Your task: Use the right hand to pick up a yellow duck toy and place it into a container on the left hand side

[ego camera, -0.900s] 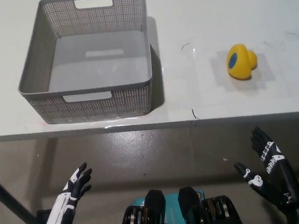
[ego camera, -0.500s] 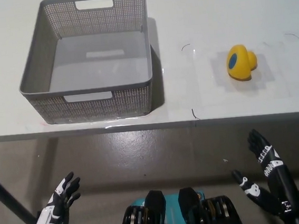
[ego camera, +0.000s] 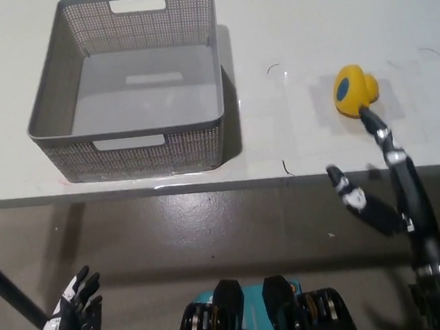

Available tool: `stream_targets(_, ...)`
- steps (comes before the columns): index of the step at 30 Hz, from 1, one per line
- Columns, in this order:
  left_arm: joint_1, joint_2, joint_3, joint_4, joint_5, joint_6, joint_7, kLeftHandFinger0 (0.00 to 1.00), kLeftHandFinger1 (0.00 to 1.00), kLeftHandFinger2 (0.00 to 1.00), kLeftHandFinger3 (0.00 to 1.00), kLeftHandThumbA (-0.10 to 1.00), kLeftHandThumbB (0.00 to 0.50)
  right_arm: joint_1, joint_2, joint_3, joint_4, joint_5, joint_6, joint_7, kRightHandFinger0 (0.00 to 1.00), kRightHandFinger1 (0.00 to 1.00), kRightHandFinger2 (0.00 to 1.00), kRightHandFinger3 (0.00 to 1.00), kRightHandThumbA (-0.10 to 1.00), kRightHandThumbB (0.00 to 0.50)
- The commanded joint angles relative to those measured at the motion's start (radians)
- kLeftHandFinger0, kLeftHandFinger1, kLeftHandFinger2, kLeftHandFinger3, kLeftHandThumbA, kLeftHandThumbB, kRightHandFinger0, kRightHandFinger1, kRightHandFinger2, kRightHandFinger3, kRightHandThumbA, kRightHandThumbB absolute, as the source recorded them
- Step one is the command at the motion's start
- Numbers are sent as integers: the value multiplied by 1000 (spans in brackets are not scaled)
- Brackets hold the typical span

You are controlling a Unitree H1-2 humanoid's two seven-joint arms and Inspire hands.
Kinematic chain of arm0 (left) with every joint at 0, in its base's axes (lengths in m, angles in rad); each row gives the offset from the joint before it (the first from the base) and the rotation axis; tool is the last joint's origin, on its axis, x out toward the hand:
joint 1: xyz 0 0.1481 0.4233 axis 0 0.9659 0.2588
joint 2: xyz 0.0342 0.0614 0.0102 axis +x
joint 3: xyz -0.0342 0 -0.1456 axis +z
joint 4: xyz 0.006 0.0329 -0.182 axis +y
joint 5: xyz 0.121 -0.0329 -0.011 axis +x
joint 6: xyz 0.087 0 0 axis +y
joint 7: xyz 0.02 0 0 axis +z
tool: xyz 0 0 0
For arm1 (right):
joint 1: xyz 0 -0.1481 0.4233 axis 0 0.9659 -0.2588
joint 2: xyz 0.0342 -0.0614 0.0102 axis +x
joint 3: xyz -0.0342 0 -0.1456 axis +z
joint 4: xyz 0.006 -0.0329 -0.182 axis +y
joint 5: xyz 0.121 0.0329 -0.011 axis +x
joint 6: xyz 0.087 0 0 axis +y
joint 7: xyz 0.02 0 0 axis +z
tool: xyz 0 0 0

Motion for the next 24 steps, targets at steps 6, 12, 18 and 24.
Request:
stream_targets(6,58,26,28,-31,-24,-81,0,1000,1000,1000,1000,1000,169,-287,-59,35,115,-371,230,-128,1000,1000,1000,1000,550,471)
stream_targets(12,87,36,30,-30,-30,-105,-7,1000,1000,1000,1000,1000,134,-474,-123,80,341,-398,350,-81,1000,1000,1000,1000,636,460)
stream_targets(18,94,31,28,-22,-25,-121,-1,1000,1000,1000,1000,1000,128,-660,-181,152,609,-424,372,-113,1000,1000,1000,1000,671,484)
stream_targets(24,107,30,30,-22,-42,-131,-3,1000,1000,1000,1000,1000,100,-836,-197,225,922,-424,357,-181,1000,1000,1000,1000,622,495)
